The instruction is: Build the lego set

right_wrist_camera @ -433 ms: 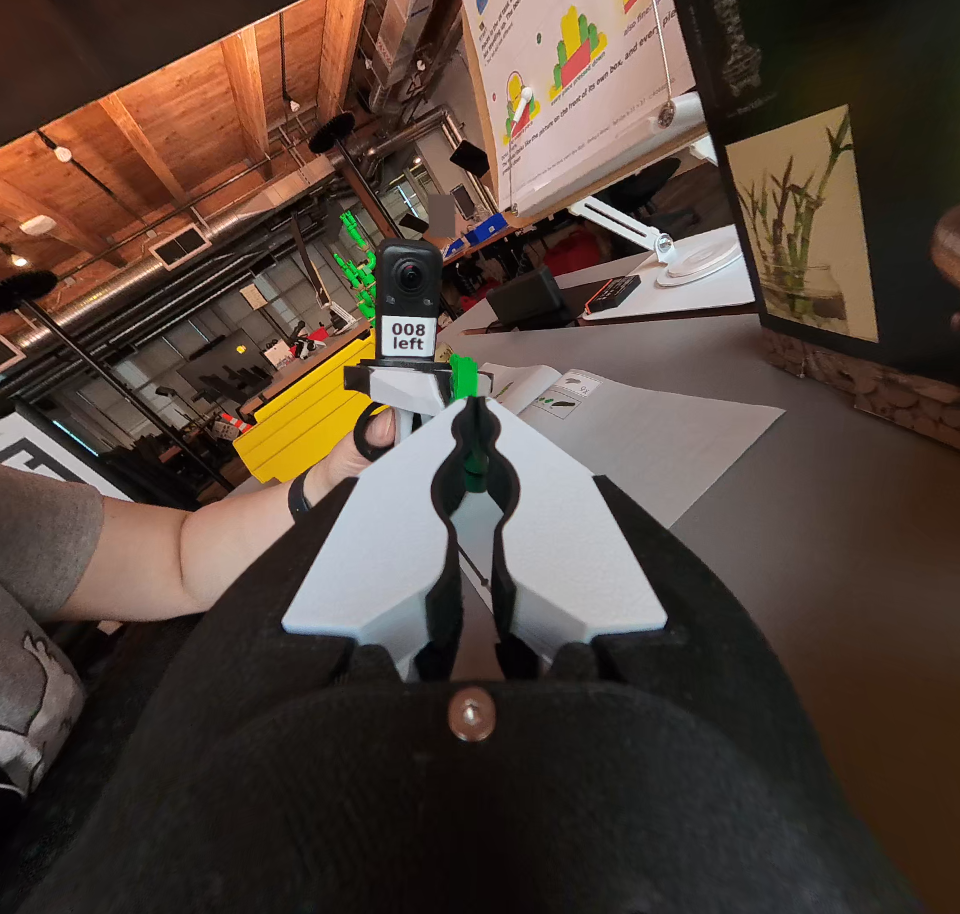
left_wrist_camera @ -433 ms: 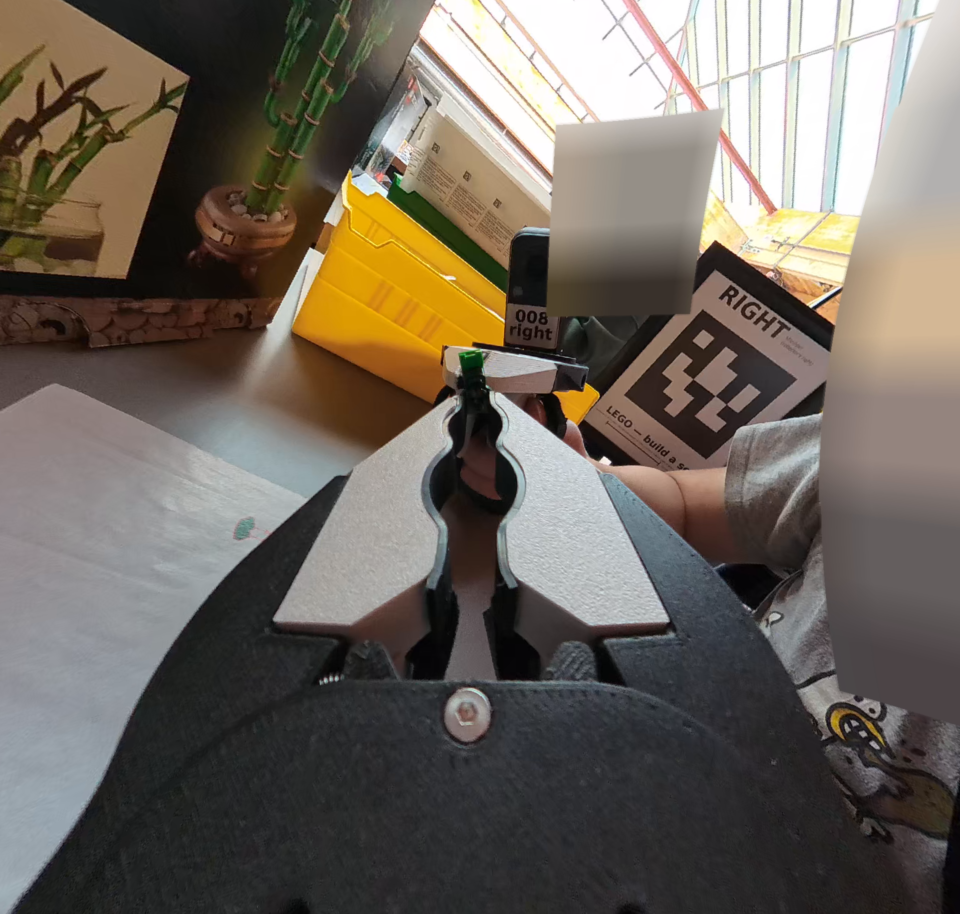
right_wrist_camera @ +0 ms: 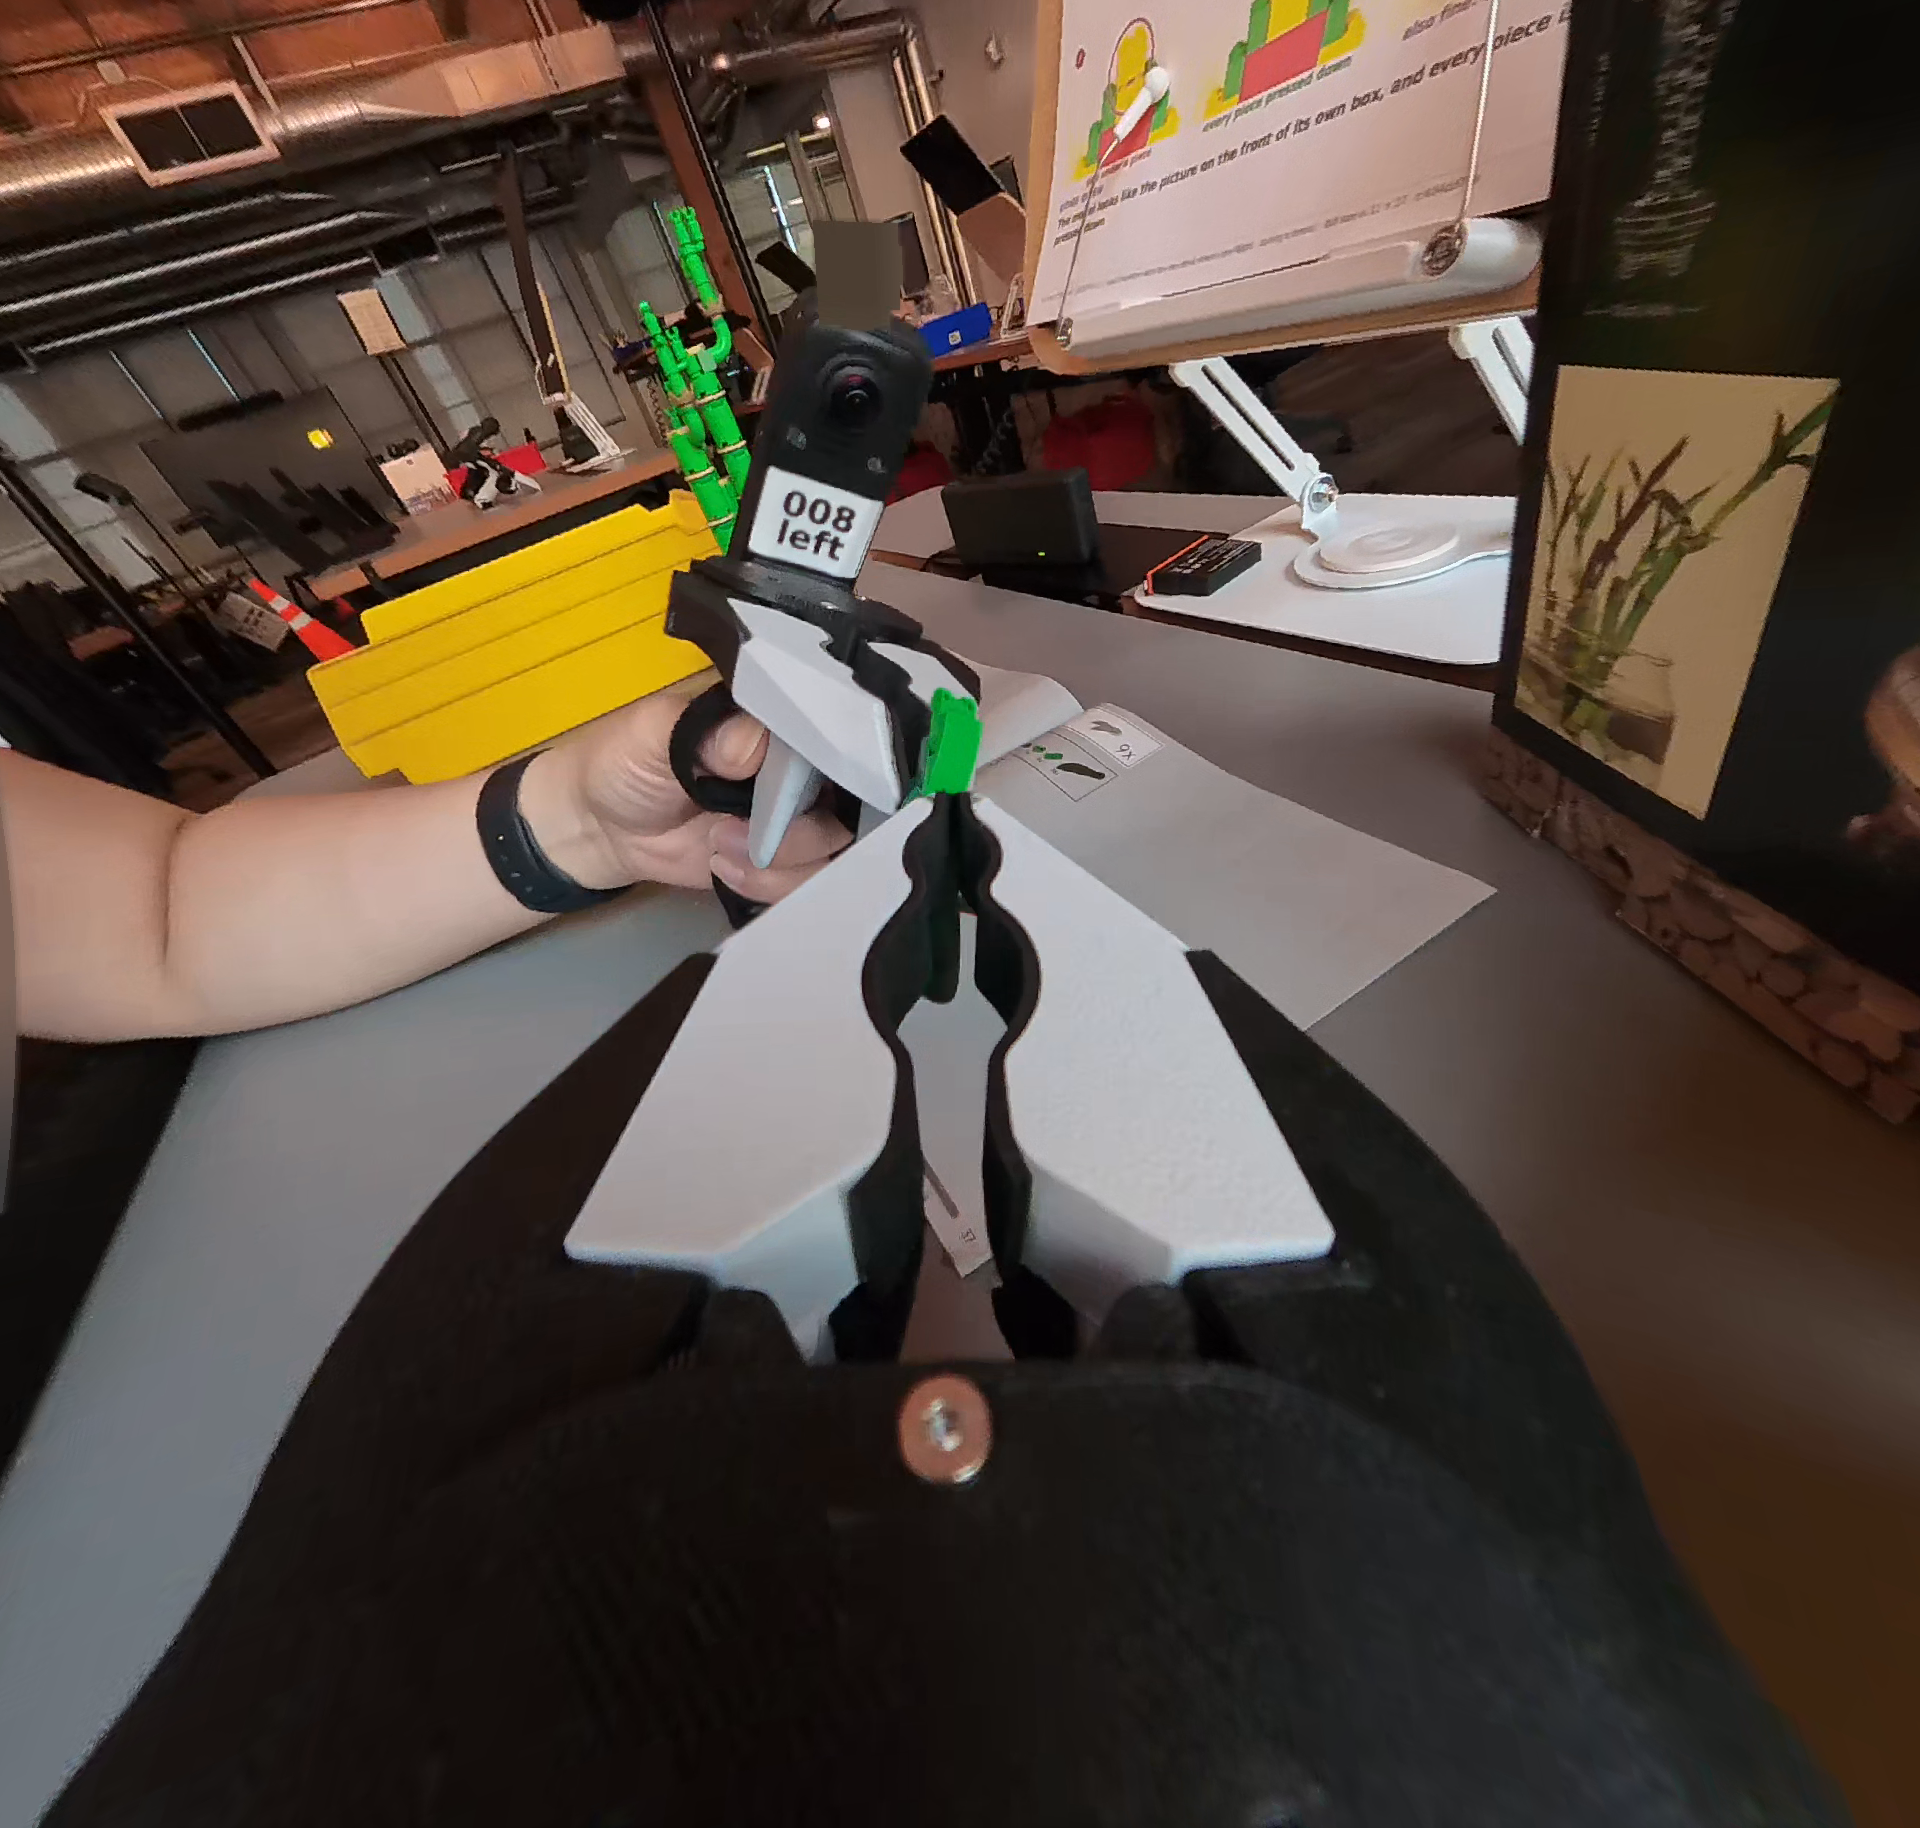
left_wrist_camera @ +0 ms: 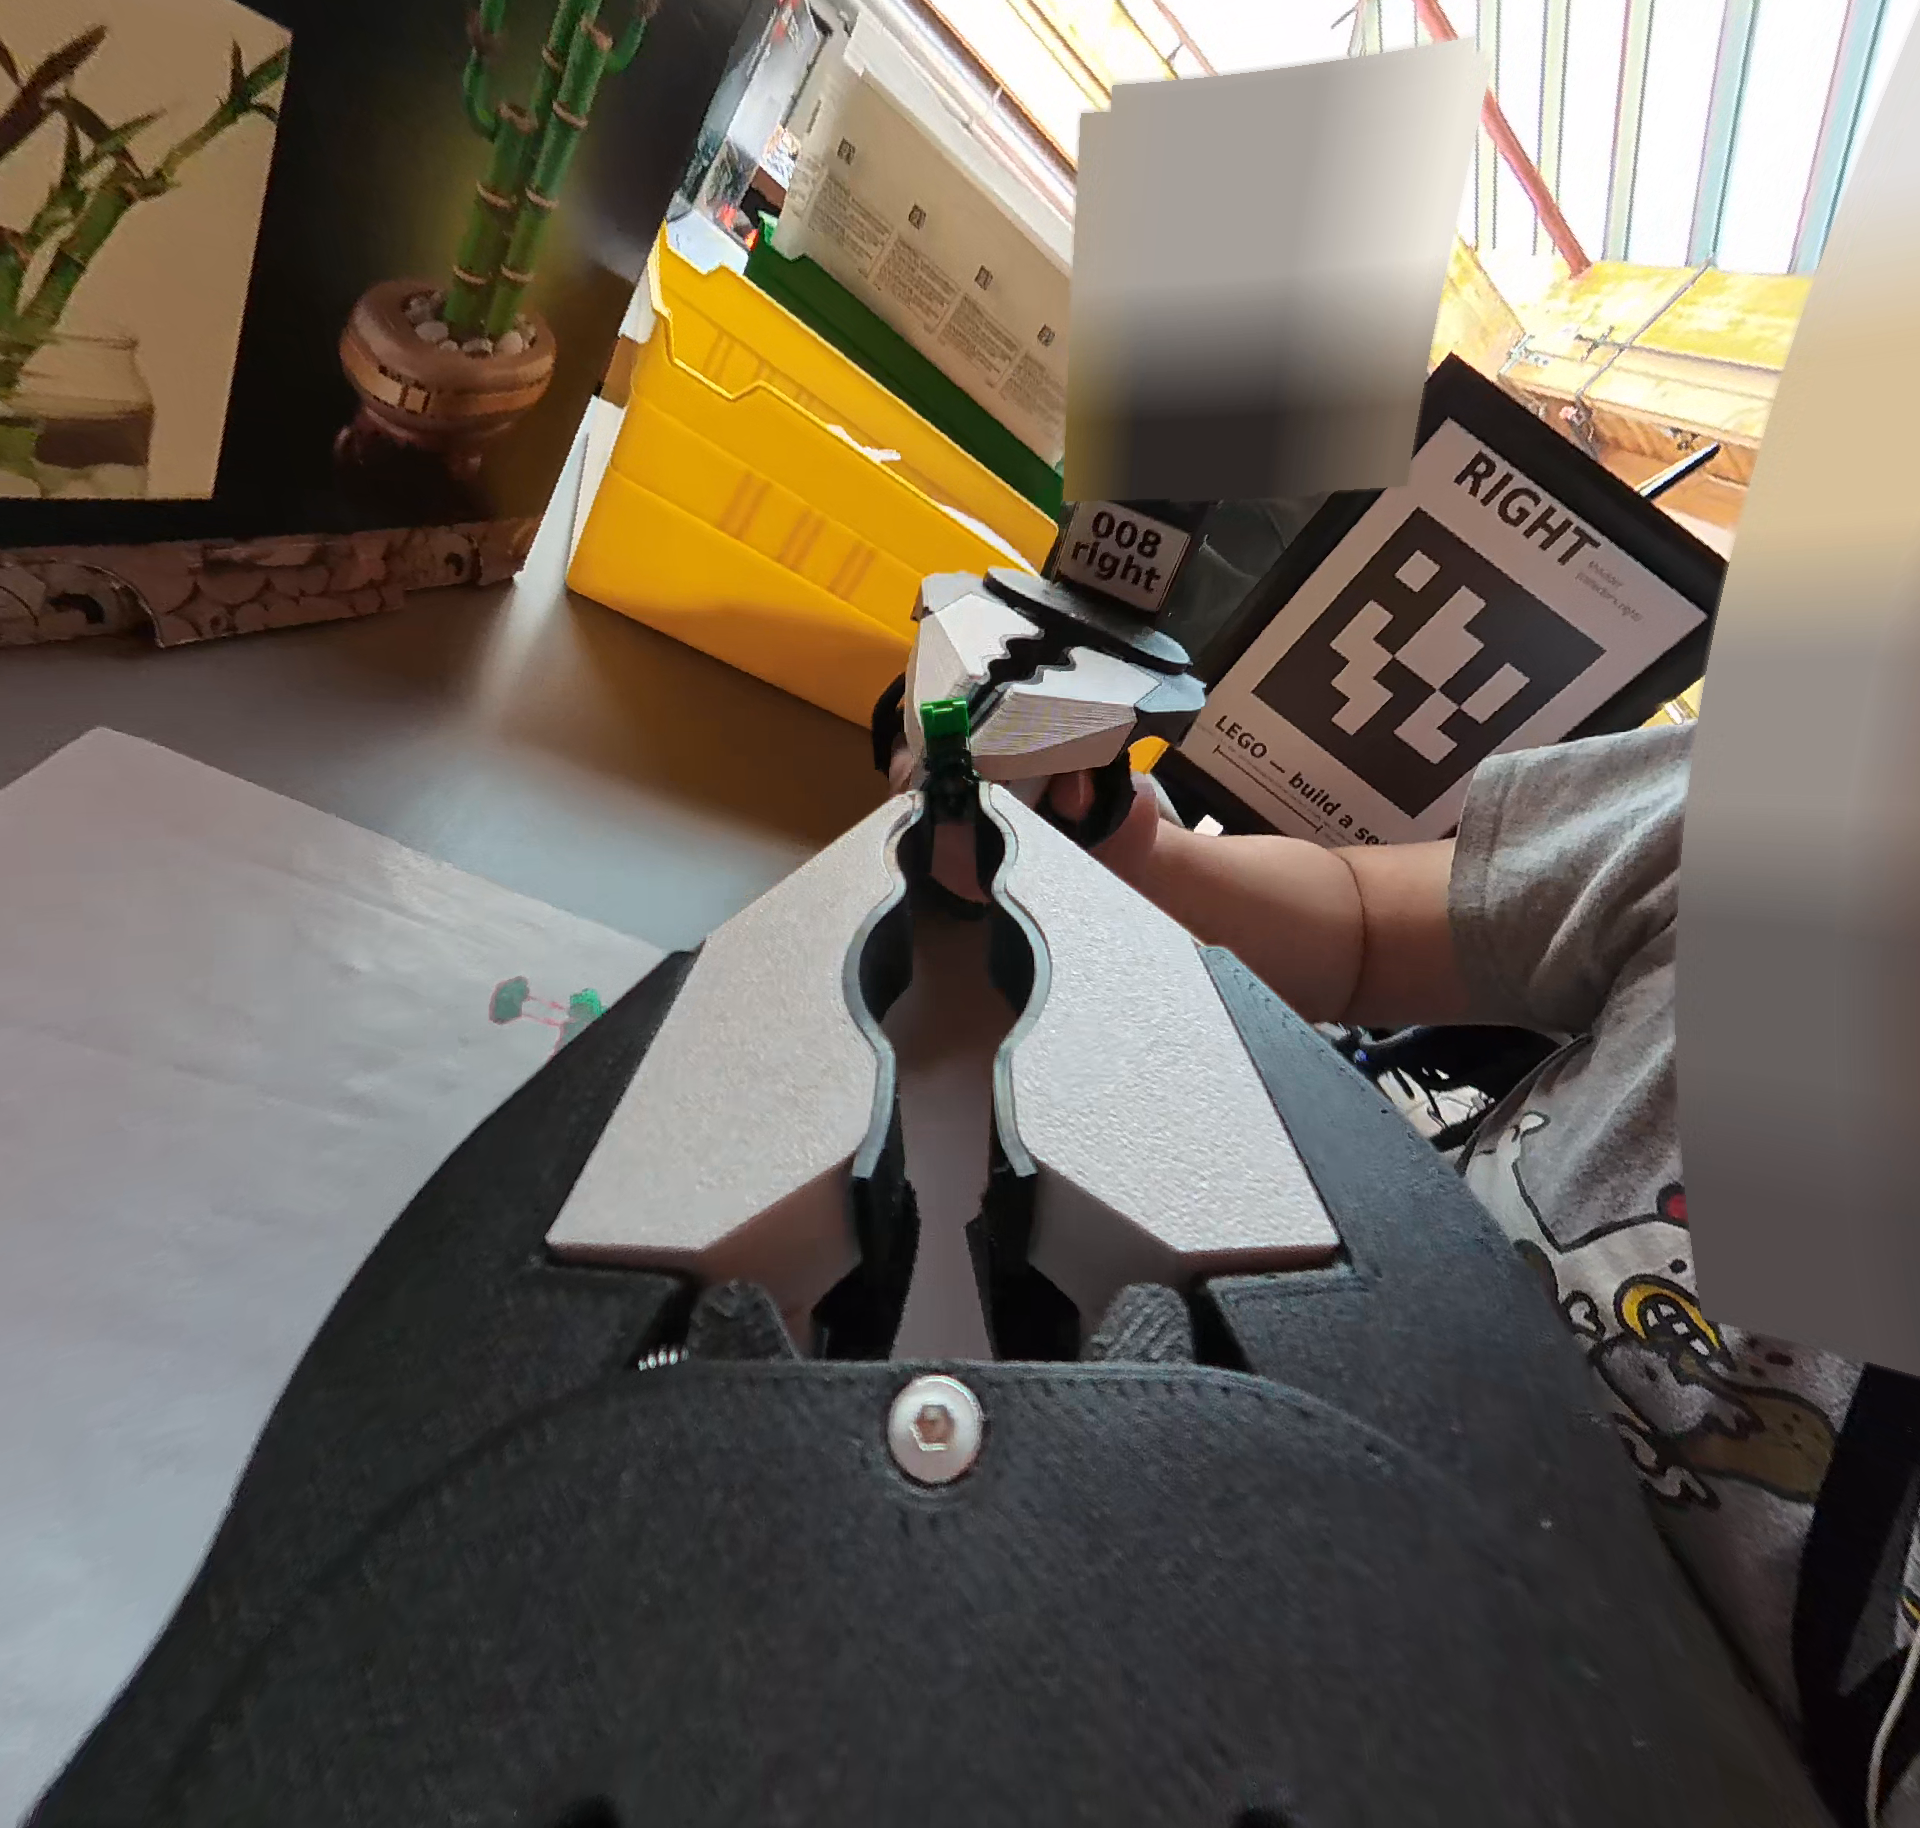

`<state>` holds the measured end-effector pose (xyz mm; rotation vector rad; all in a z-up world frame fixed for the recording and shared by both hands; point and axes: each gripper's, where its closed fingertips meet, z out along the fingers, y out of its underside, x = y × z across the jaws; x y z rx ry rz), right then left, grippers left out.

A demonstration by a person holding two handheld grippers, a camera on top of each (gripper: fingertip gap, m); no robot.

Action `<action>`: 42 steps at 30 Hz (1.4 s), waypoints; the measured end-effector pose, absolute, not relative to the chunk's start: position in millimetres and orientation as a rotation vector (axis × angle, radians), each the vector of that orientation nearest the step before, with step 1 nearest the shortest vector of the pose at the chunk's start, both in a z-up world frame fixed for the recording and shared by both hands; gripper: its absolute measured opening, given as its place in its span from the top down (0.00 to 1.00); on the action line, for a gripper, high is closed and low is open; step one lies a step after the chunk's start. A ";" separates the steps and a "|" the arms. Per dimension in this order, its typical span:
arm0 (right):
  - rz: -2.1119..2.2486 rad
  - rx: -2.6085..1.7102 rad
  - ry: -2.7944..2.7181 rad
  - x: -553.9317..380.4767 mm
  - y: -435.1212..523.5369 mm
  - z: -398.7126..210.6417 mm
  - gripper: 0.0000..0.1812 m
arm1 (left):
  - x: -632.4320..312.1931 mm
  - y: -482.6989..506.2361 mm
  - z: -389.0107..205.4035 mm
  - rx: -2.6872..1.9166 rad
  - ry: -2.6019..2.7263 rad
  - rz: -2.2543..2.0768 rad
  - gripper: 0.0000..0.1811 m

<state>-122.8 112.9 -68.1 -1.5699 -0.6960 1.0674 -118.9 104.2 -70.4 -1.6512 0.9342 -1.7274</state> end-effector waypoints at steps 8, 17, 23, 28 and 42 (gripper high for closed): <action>1.083 -1.575 -0.751 -129.1 107.0 -72.2 1.00 | -123.7 101.4 -77.0 -1.650 1.036 -1.656 0.97; 1.170 -1.590 -0.743 -131.0 104.3 -73.7 0.98 | -125.7 98.7 -77.9 -1.635 1.072 -1.651 0.97; 1.209 -1.609 -0.730 -132.1 103.8 -75.3 0.97 | -125.0 97.9 -81.9 -1.649 1.104 -1.607 0.97; 1.210 -1.626 -0.731 -130.9 104.7 -77.9 0.98 | -123.9 97.4 -84.4 -1.659 1.116 -1.588 0.97; 1.160 -1.639 -0.790 -131.5 102.0 -80.9 0.94 | -123.6 99.7 -85.4 -1.669 1.107 -1.569 0.97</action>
